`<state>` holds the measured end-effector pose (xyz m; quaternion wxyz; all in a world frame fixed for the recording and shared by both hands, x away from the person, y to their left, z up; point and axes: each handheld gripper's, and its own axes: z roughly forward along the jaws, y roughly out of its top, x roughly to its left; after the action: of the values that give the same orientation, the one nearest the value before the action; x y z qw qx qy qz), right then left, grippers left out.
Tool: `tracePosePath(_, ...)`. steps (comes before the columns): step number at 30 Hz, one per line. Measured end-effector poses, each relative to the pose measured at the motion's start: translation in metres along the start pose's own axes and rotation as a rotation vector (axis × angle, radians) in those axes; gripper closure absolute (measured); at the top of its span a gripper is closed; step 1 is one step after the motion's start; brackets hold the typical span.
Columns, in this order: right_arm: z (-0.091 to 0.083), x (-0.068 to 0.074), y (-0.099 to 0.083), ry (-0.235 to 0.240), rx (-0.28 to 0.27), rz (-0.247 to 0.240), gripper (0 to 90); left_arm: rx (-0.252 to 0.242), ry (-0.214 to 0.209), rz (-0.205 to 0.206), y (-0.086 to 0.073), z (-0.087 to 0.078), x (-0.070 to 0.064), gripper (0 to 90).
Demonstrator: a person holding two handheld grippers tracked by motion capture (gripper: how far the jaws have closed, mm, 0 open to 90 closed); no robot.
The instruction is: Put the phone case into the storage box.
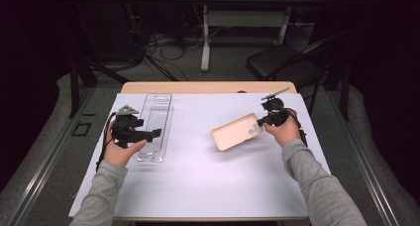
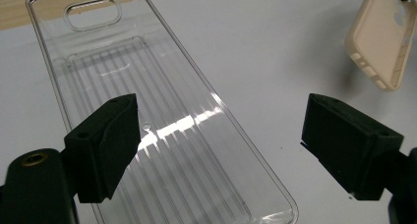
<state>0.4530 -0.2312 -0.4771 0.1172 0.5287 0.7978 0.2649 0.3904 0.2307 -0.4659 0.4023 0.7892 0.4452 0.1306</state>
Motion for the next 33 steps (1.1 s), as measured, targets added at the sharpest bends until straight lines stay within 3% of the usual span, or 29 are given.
tracePosePath(14, -0.013, 0.010, -0.010, -0.029, -0.113, -0.046, 88.4, -0.003, -0.004, 0.005, 0.000, 0.000, -0.003, 14.8)
tracePosePath(19, -0.020, 0.023, -0.013, -0.050, -0.155, -0.092, 88.4, -0.002, -0.002, 0.009, 0.001, -0.001, -0.004, 14.8)
tracePosePath(33, -0.023, 0.044, -0.021, -0.067, -0.224, -0.152, 88.4, -0.010, -0.009, 0.023, 0.001, 0.000, -0.009, 14.9)
